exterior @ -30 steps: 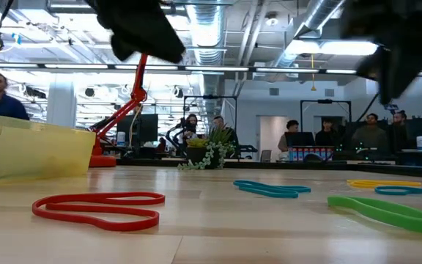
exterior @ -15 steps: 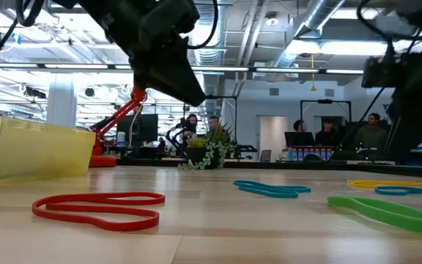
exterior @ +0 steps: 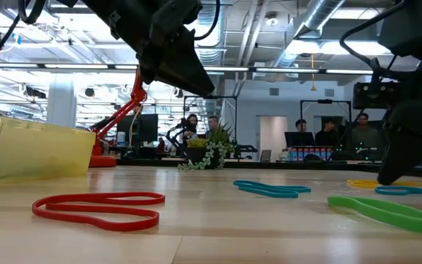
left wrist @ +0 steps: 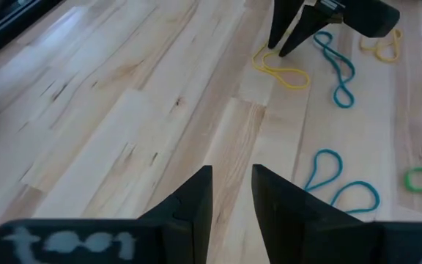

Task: Pick and place items into bin
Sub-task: Put the yellow rubber band into the yellow bin

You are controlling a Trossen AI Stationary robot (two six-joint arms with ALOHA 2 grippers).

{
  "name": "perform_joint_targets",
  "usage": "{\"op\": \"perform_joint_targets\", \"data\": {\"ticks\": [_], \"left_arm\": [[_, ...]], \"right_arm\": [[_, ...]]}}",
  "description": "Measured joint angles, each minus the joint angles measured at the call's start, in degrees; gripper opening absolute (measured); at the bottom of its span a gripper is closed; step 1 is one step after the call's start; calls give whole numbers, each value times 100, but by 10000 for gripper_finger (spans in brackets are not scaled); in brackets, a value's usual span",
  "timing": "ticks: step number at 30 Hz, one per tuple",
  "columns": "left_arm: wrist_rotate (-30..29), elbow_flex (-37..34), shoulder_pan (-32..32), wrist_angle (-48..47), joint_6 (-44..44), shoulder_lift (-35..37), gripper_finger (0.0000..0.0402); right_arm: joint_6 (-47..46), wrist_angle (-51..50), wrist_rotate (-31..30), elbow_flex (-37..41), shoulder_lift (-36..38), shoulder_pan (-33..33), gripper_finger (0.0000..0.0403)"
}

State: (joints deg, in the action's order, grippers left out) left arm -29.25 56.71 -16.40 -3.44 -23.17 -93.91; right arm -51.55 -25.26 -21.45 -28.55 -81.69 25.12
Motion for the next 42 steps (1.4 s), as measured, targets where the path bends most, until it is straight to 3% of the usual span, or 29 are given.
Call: {"op": "perform_joint_targets", "data": {"ticks": [7, 11, 16, 20, 26, 32, 42], "left_arm": [[-98, 0, 0, -4, 7, 0, 86], [-322, 0, 5, -7, 42, 0, 86], [-689, 0, 45, 64, 375, 2, 86], [-749, 0, 143, 233, 727, 4, 86], [-461, 0, 256, 834, 1450, 4, 86], [227, 0, 262, 1452, 2270, 7, 86], [972, 0, 276, 1501, 2923, 7, 86]], "right_arm": [[16, 156, -8, 16, -11, -9, 8], [73, 341, -213, -55, 78, -2, 5], [769, 1056, -1168, -343, 418, -14, 2], [1822, 2344, -1468, -402, 474, -129, 1], [3090, 3869, -1422, -399, 269, -359, 1], [3267, 4492, -691, -397, -9, -650, 0], [3869, 5618, 145, -407, -122, -838, 0]]}}
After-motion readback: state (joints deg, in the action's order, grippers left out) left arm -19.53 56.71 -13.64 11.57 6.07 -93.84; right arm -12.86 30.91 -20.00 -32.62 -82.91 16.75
